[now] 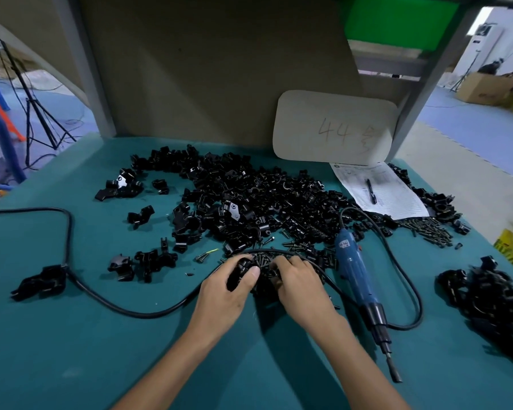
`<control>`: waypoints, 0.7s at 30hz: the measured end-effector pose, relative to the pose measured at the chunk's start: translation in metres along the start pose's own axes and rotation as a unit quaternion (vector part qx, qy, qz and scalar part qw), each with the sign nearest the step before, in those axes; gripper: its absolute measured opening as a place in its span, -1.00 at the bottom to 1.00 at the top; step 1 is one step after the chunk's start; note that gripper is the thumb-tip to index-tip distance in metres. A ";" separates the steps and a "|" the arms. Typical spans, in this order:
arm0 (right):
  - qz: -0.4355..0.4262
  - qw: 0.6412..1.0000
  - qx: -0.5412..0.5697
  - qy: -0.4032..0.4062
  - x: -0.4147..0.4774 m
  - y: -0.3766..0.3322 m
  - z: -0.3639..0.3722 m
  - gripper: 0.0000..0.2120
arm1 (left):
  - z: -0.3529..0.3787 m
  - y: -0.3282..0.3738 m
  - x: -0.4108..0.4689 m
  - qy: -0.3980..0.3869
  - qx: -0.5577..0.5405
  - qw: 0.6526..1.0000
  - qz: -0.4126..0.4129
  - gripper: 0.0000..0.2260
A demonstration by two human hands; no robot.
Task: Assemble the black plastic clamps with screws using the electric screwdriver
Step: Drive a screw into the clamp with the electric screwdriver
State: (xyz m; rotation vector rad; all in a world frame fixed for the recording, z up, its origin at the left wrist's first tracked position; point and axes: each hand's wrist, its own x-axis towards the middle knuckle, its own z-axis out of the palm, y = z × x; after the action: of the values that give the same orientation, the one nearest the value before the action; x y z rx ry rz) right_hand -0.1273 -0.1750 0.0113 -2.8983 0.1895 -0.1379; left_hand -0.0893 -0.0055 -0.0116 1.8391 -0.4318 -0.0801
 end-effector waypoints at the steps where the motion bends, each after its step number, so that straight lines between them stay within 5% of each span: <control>1: -0.002 1.000 0.002 -0.003 0.002 0.000 -0.001 -0.65 | 0.000 0.001 0.000 0.001 -0.002 1.000 0.002 -0.73; 5: 0.017 0.999 0.043 0.020 0.004 0.002 0.000 -0.76 | 0.000 0.000 -0.001 0.003 0.002 1.000 0.005 -0.75; 8: 0.050 0.979 0.192 0.057 0.000 0.003 -0.007 -0.81 | -0.001 0.000 -0.001 0.007 0.006 1.000 -0.002 -0.72; 14: 0.069 0.857 0.505 0.075 -0.009 -0.008 -0.012 -0.85 | 0.001 -0.003 -0.001 0.002 0.022 1.000 0.006 -0.70; 21: 0.033 0.849 0.525 0.051 -0.012 -0.012 -0.010 -0.80 | 0.002 -0.006 0.001 -0.019 0.042 0.999 0.025 -0.68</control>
State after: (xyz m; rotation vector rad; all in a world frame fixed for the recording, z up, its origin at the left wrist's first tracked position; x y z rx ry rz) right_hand -0.1390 -0.1638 0.0231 -1.7825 0.1588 -0.2767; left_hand -0.0877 -0.0058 -0.0176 1.9113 -0.5138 -0.0637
